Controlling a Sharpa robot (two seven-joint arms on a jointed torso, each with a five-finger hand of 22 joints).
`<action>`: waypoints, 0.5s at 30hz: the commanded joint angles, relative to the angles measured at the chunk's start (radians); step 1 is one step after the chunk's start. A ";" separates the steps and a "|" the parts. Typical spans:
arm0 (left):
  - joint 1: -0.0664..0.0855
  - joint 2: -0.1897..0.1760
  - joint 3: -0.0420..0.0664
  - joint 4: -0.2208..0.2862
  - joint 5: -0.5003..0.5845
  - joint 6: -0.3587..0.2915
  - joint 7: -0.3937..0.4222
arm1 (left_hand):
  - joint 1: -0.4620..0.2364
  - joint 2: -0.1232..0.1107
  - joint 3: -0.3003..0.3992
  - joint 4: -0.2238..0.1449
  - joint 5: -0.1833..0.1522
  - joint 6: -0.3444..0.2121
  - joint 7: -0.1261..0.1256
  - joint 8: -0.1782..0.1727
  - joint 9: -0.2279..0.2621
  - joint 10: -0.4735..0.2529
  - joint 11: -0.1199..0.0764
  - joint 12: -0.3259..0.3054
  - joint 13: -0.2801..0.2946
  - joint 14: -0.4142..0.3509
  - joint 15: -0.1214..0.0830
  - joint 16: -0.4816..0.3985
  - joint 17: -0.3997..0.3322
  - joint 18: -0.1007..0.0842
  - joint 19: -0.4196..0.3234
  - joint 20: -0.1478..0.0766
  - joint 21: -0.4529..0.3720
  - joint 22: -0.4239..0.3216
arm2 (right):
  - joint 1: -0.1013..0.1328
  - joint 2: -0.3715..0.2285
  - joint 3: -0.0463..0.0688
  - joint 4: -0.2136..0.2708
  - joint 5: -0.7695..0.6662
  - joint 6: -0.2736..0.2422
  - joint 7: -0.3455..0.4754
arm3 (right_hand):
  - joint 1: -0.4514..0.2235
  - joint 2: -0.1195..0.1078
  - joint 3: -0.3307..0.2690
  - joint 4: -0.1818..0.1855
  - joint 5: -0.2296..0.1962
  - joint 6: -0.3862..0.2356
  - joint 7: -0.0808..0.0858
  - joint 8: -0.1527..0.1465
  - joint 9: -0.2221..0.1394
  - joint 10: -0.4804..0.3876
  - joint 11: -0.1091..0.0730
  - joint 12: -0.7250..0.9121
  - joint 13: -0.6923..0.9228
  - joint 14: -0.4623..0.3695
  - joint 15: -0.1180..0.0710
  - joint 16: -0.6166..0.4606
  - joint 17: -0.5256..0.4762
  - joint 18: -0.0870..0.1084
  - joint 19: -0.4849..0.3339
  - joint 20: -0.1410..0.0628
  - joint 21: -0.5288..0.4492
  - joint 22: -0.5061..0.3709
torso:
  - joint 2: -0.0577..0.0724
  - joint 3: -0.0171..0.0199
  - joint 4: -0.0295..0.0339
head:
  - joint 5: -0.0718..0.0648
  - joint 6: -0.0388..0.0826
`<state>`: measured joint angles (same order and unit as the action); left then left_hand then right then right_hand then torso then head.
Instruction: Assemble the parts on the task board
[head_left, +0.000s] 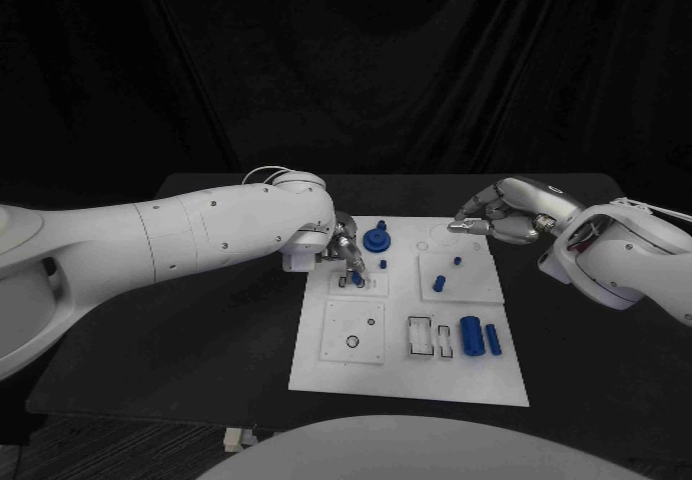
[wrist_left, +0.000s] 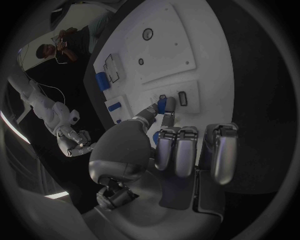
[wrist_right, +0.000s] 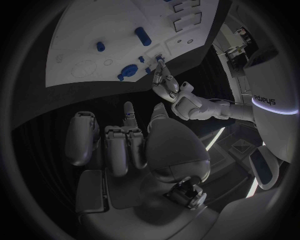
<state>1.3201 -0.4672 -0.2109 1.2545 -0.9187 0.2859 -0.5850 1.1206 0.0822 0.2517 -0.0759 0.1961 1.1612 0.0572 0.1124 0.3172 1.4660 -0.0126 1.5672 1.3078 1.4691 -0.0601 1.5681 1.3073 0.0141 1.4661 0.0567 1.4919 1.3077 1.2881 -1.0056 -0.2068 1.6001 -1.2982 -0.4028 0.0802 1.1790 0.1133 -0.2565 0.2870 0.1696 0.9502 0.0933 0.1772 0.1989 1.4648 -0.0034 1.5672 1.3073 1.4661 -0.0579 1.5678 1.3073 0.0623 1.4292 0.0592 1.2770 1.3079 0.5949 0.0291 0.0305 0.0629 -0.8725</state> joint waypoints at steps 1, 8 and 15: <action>-0.008 0.002 -0.002 0.001 0.005 -0.001 0.005 | -0.010 -0.001 0.107 -0.101 -0.006 -0.005 0.000 0.004 0.002 0.105 -0.005 0.004 0.263 0.102 -0.007 0.003 0.263 0.016 0.022 -0.010 -0.007 0.167 | -0.002 0.000 0.001 0.000 -0.002 0.005 -0.013 | 0.012 0.000 -0.006 0.000 0.006 0.006 0.000 -0.005 -0.001 0.106 0.007 0.004 0.263 0.105 0.005 0.003 0.263 0.005 -0.008 0.000 -0.005 0.174 | 0.000 0.0001 0.0001 | 0.002 0.000; -0.010 -0.001 -0.002 0.005 0.005 0.001 0.005 | -0.011 -0.001 0.107 -0.100 -0.009 -0.005 0.000 0.004 0.002 0.105 -0.005 0.004 0.263 0.102 -0.007 0.003 0.263 0.016 0.022 -0.010 -0.007 0.167 | -0.003 0.003 0.001 -0.002 -0.002 0.008 -0.013 | 0.012 0.000 -0.006 0.000 0.006 0.006 0.000 -0.005 -0.001 0.106 0.007 0.004 0.263 0.105 0.005 0.003 0.263 0.005 -0.008 0.000 -0.005 0.174 | 0.000 0.0002 0.0004 | 0.004 0.000; -0.010 0.000 -0.002 0.005 0.005 0.001 0.005 | -0.017 -0.003 0.104 -0.094 -0.034 -0.007 -0.001 0.004 0.006 0.105 -0.007 0.004 0.263 0.102 -0.009 0.003 0.263 0.017 0.021 -0.011 -0.009 0.166 | -0.003 0.005 0.001 -0.005 -0.002 0.010 -0.013 | 0.014 0.000 -0.009 0.001 0.007 0.006 0.001 -0.006 -0.001 0.106 0.008 0.004 0.263 0.105 0.005 0.003 0.263 0.005 -0.010 0.000 -0.009 0.173 | 0.000 0.0002 0.0005 | 0.007 0.000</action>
<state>1.3177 -0.4691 -0.2097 1.2575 -0.9185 0.2822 -0.5839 1.1068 0.0790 0.2714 -0.0871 0.1645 1.1611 0.0573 0.1124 0.3231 1.4660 -0.0123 1.5672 1.3078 1.4649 -0.0641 1.5681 1.3073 0.0141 1.4658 0.0496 1.4887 1.3075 1.2877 -1.0008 -0.2068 1.5957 -1.2982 -0.3995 0.0801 1.1871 0.1135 -0.2592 0.2897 0.1696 0.9502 0.0933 0.1772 0.1991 1.4647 -0.0035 1.5672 1.3074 1.4661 -0.0580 1.5678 1.3073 0.0623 1.4292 0.0591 1.2713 1.3079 0.5949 0.0291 0.0307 0.0692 -0.8725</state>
